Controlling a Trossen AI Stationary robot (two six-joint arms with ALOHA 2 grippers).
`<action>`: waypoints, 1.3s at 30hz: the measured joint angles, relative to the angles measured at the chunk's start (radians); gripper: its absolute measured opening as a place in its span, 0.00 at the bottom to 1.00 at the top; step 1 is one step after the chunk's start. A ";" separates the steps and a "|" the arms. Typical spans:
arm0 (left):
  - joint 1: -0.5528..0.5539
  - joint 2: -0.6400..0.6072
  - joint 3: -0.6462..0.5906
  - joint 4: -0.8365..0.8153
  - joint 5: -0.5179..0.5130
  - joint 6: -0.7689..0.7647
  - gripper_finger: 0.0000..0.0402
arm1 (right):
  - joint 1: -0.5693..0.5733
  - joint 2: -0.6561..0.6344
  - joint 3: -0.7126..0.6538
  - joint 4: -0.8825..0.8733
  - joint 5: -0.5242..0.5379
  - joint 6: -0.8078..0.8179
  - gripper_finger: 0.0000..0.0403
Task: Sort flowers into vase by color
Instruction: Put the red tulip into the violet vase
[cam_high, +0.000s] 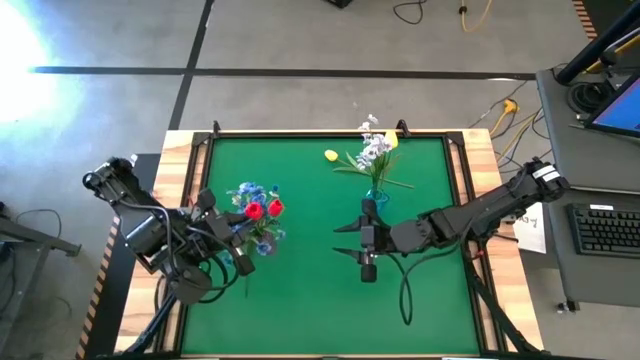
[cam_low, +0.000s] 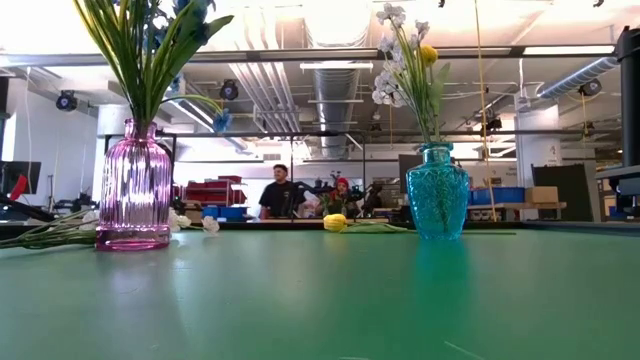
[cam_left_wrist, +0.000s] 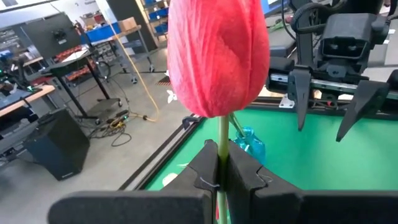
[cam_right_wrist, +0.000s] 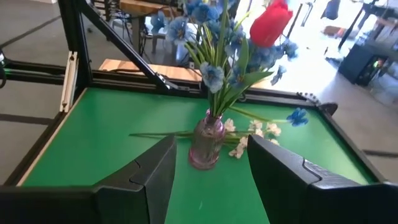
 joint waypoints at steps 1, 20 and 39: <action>-0.001 0.000 0.000 0.001 0.000 0.004 0.00 | 0.000 0.000 0.000 0.007 0.000 -0.013 0.48; -0.011 -0.005 0.066 0.010 -0.025 0.032 0.00 | -0.004 0.000 0.000 0.126 -0.001 -0.124 0.48; -0.014 0.001 0.225 0.036 0.063 0.113 0.00 | -0.016 0.000 0.000 0.230 -0.002 -0.188 0.48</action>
